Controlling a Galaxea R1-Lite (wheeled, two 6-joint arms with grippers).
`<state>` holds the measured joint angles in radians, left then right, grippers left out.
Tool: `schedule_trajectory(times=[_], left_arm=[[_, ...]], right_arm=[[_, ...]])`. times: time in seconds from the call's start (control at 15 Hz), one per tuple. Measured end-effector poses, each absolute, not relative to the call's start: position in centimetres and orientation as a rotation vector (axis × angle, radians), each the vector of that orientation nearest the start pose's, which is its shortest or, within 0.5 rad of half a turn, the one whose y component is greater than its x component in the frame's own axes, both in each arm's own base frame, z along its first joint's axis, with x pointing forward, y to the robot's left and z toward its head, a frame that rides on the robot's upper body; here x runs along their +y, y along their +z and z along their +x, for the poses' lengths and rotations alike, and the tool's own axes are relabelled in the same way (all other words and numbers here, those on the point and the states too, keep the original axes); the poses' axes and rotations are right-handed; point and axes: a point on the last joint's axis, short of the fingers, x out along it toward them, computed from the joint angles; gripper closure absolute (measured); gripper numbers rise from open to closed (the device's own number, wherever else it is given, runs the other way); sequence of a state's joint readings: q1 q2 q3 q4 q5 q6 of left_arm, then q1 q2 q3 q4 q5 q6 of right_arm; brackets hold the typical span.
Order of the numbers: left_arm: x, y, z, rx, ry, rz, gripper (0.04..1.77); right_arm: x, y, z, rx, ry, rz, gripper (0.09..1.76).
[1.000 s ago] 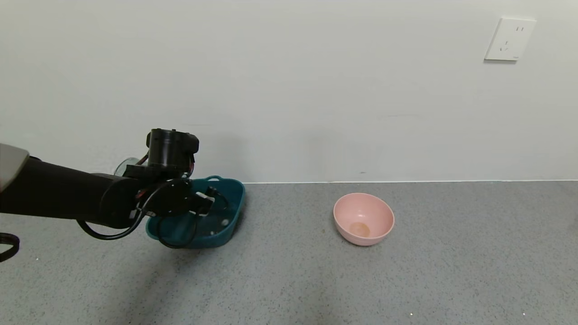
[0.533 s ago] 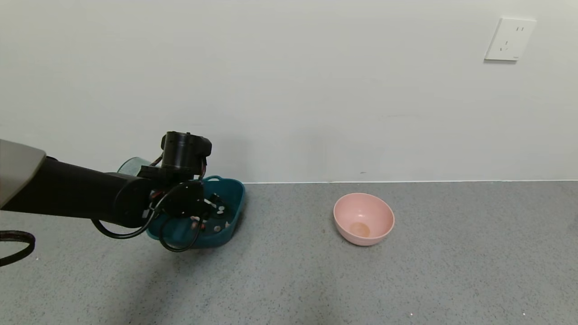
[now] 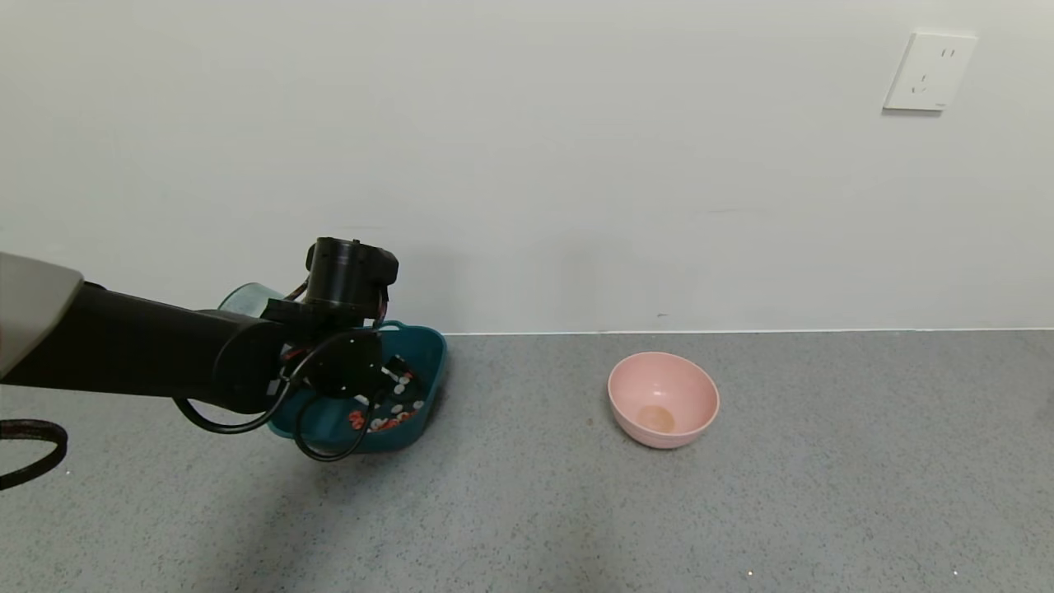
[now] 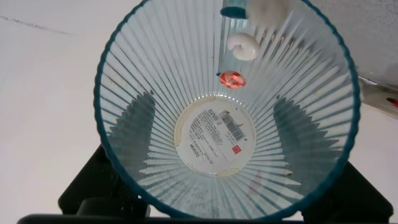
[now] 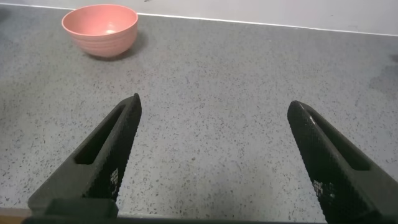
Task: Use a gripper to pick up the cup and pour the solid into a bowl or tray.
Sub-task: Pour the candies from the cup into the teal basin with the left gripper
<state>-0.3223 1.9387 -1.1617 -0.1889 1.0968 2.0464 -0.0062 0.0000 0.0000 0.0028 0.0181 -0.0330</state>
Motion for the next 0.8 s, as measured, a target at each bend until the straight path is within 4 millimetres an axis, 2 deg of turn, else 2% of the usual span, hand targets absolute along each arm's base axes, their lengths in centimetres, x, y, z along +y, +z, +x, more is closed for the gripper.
schedule_trajectory(times=[0.8], left_arm=[[-9.89,16.75,34.15,1.086,0.013,2.25,0.49]], right_arm=[[0.05,7.52,-2.28,0.003,0.012,-0.033,0.14]])
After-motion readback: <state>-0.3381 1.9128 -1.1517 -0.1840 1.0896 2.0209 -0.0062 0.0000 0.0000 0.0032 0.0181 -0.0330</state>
